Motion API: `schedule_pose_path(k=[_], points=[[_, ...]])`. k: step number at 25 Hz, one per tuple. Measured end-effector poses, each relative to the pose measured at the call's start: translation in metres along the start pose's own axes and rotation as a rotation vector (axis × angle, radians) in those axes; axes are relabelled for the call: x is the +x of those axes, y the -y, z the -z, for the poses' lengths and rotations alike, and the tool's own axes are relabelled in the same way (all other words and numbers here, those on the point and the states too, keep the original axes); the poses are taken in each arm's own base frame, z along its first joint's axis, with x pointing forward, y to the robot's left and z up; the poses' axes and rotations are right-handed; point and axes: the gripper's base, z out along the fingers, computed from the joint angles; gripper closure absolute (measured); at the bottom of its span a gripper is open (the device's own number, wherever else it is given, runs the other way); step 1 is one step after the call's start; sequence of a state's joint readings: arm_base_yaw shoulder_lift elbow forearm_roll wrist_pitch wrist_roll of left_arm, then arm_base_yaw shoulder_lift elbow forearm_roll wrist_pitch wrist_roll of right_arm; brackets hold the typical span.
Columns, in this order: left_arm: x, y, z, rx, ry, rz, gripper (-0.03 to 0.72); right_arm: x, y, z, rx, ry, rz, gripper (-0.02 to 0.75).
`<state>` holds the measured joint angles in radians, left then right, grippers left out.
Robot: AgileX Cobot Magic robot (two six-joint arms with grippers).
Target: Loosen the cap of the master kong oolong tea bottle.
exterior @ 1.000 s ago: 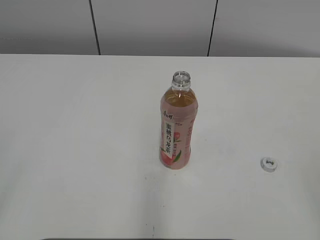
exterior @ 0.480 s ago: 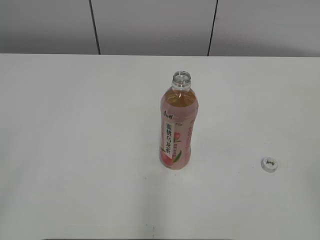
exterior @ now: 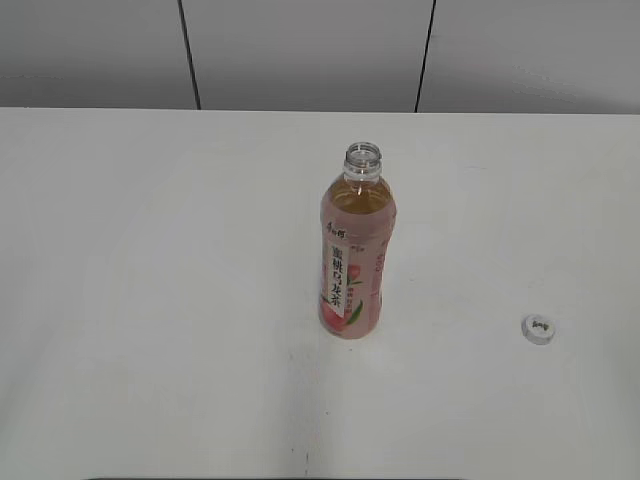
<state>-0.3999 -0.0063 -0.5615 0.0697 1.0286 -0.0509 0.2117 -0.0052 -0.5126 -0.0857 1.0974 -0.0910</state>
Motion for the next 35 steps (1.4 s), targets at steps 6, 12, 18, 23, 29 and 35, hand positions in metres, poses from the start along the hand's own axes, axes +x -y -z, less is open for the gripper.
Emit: schedule_pose_path(k=[6, 12, 18, 23, 29, 35], points=[[0.0, 0.0, 0.0, -0.003, 0.0, 0.001, 0.293, 0.0, 0.0, 0.0, 0.0, 0.0, 0.0, 0.16], [0.0001, 0.0022, 0.0008, -0.159, 0.0, 0.062, 0.293, 0.0001, -0.0007, 0.0005, 0.062, -0.01, -0.034, 0.16], [0.0003, 0.0049, 0.0013, -0.349, -0.001, 0.136, 0.293, 0.0003, -0.002, 0.0012, 0.174, -0.03, -0.095, 0.16], [0.0003, 0.0049, 0.0013, -0.349, -0.001, 0.135, 0.314, 0.0003, -0.002, 0.0012, 0.179, -0.03, -0.098, 0.16], [0.0003, 0.0043, 0.0013, -0.31, -0.001, 0.119, 0.34, 0.0003, -0.0021, 0.0012, 0.178, -0.03, -0.099, 0.16], [0.0003, 0.0042, 0.0013, -0.301, -0.001, 0.114, 0.353, 0.0002, -0.0022, 0.0012, 0.176, -0.03, -0.1, 0.16]])
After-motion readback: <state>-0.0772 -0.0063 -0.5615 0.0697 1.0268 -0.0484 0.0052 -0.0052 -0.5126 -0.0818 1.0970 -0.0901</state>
